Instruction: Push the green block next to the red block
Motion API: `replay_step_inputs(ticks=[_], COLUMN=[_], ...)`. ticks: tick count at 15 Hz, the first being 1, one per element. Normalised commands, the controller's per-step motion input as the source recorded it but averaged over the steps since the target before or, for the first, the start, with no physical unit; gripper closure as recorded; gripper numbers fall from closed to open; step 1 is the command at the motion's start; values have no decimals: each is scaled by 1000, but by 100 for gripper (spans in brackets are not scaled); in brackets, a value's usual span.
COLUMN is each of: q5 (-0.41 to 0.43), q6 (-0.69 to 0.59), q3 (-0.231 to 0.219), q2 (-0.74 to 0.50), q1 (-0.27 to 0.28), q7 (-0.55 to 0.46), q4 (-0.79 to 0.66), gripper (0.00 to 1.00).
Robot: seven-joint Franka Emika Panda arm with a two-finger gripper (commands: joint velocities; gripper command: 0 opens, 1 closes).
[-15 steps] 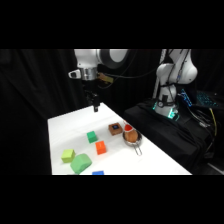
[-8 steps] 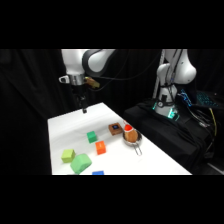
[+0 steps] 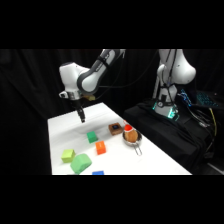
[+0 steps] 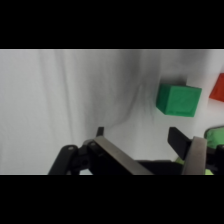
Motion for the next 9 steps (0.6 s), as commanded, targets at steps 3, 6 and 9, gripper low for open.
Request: replay_step_inputs(ticks=[3,6,9], q5=[111,127,142], q6=[136,177,226], q3=[124,134,147], q2=[193,133,55], q1=[-153,-167,-158], q7=[-237,-282,-297], q4=[148,40,-91], gripper=[0,0,0])
